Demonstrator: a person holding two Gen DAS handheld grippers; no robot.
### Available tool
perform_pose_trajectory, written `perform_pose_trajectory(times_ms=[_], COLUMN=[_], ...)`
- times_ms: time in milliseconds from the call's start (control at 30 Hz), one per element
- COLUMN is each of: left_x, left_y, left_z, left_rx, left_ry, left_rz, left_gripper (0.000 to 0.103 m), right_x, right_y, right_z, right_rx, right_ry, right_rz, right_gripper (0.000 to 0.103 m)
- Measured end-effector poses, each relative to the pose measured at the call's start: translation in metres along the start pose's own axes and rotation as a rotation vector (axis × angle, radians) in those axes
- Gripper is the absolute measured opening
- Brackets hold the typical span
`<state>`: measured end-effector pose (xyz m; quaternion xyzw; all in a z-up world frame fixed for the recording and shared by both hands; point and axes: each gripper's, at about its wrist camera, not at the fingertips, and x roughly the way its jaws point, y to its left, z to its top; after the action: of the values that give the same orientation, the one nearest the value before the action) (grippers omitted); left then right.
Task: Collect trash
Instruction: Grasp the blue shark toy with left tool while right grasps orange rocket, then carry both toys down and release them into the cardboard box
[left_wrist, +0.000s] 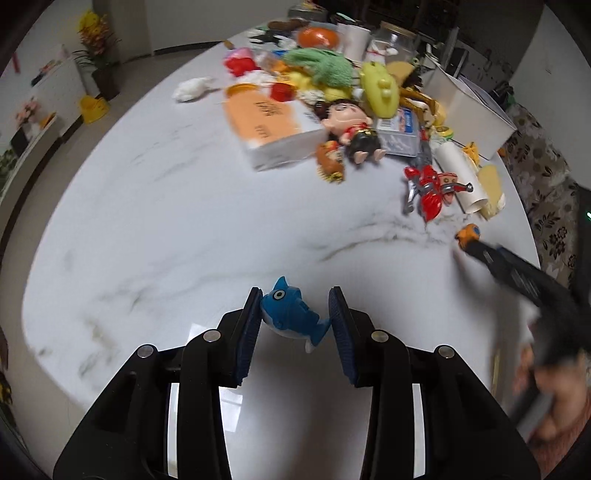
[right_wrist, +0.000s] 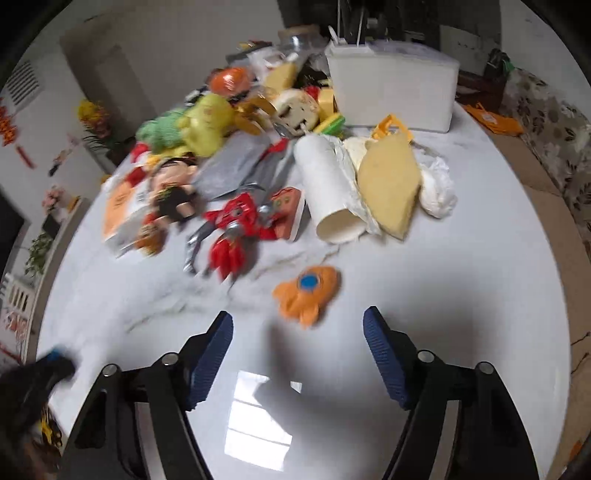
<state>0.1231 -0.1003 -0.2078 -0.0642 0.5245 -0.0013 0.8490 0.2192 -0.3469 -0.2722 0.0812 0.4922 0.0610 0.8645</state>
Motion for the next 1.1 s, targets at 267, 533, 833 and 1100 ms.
perform_pose_trajectory(times_ms=[267, 533, 833, 1100], left_x=[-0.016, -0.044, -0.073, 0.002], left_y=[0.023, 0.034, 0.091, 0.14], left_z=[-0.014, -0.027, -0.098, -0.204], left_rx=[0.002, 0.138, 0.263, 0.348], left_ry=[0.003, -0.031, 0.03, 0.279], left_rz=[0.029, 0.036, 0.008, -0.069], left_gripper=[0.037, 0.037, 0.037, 0.037], right_x=[0.015, -0.079, -0.149, -0.084], right_y=[0.012, 0.055, 0.142, 0.157], right_z=[0.007, -0.048, -0.176, -0.302], right_rx=[-0.014, -0.105, -0.172, -0.063], right_ry=[0.022, -0.047, 0.022, 0.256], right_rz=[-0.043, 0.073, 0.11, 0.056], right_gripper=[0.038, 0.038, 0.039, 0.039])
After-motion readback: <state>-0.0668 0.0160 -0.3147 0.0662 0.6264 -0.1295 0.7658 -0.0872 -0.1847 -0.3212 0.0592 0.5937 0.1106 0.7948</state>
